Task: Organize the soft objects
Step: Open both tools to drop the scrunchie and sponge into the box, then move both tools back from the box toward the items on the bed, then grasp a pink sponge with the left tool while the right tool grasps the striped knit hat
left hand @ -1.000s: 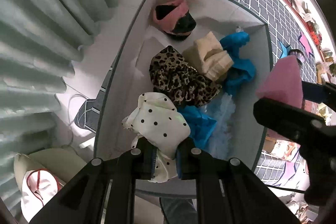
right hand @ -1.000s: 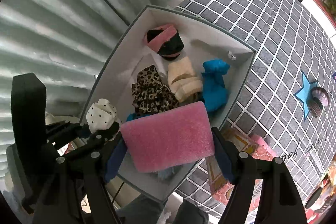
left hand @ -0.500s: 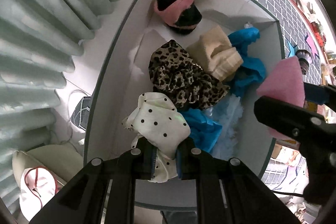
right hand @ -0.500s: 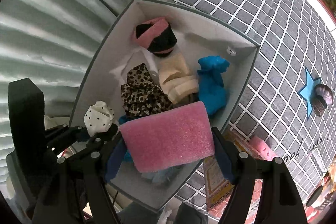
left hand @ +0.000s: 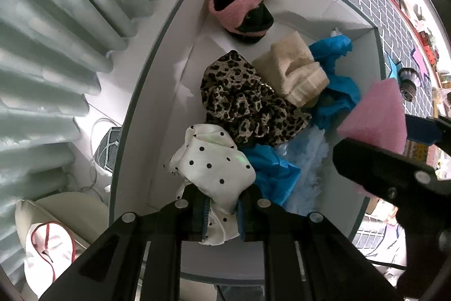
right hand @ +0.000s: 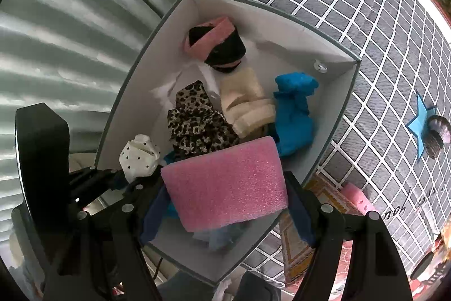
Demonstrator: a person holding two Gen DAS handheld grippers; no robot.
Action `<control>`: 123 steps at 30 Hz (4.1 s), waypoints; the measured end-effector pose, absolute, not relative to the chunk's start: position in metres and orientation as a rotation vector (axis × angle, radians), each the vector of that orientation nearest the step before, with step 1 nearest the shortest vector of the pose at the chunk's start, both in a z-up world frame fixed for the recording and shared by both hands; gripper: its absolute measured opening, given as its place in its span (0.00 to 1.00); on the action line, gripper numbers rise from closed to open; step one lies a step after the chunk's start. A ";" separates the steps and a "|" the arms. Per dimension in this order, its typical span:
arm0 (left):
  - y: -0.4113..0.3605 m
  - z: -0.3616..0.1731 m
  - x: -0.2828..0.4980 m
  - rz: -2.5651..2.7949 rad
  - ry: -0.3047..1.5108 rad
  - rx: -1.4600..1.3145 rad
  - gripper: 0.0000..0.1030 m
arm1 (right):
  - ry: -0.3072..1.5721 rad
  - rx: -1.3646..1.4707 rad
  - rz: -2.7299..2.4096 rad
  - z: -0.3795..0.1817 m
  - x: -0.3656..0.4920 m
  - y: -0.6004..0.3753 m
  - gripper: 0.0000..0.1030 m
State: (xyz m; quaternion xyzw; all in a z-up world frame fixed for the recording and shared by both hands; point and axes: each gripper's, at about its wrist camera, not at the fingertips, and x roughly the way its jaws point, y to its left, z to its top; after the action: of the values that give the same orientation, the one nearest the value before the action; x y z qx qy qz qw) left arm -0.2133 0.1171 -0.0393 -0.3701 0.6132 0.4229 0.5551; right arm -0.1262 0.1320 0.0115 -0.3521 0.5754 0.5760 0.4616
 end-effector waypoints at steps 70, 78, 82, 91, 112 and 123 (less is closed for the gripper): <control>0.030 -0.218 0.110 0.352 2.362 -0.553 1.00 | 1.969 -0.023 0.815 -0.124 0.232 -0.097 1.00; 0.021 -0.252 0.111 0.354 2.506 -0.550 0.97 | 1.984 -0.011 0.853 -0.134 0.243 -0.092 1.00; 0.018 -0.266 0.107 0.380 2.532 -0.535 0.84 | 1.982 -0.011 0.877 -0.134 0.245 -0.086 1.00; 0.052 -0.253 0.104 0.418 2.451 -0.599 0.72 | 1.956 -0.046 0.918 -0.134 0.248 -0.067 1.00; 0.103 -0.087 0.082 0.814 1.837 -0.478 0.72 | 1.636 -0.376 0.999 -0.136 0.252 0.081 1.00; 0.086 -0.030 0.109 0.787 1.722 -0.403 0.72 | 1.599 -0.433 1.059 -0.142 0.241 0.085 0.50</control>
State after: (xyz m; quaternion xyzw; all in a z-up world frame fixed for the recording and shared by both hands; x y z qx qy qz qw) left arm 0.1088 0.0859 -0.0304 -0.1717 0.7326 0.3350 0.5671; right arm 0.2406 0.0851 -0.1416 -0.1832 0.6769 0.4482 0.5544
